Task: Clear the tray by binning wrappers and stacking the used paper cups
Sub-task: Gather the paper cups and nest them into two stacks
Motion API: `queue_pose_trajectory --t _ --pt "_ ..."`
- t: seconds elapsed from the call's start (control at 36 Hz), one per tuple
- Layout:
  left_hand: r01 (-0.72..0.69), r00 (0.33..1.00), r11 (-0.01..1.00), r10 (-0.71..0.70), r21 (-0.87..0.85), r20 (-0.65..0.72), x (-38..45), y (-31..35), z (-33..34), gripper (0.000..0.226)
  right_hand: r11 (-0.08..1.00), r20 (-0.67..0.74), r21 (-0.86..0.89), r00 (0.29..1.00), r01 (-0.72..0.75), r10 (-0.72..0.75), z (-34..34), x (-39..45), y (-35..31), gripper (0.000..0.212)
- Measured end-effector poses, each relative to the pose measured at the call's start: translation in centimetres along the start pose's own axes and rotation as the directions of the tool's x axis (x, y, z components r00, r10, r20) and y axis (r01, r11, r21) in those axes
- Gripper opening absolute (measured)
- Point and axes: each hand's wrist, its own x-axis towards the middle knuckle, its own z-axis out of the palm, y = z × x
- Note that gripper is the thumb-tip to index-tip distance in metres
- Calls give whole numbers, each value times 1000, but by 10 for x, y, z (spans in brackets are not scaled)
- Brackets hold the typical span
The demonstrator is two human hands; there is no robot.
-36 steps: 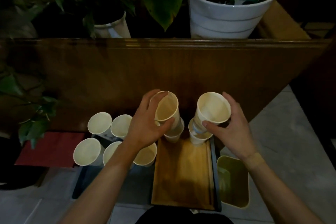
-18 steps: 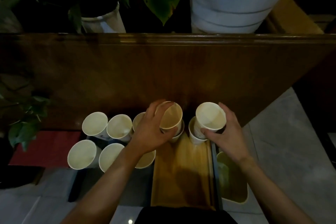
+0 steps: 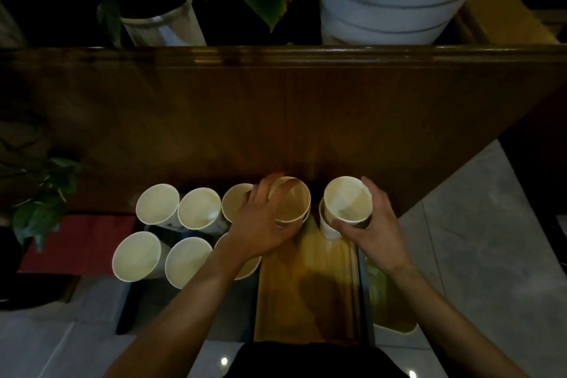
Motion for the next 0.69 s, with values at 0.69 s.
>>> queue_pose_trajectory --t 0.69 --pt "24 996 997 -30 69 84 2 -18 26 84 998 76 -48 997 27 -24 11 -3 22 104"
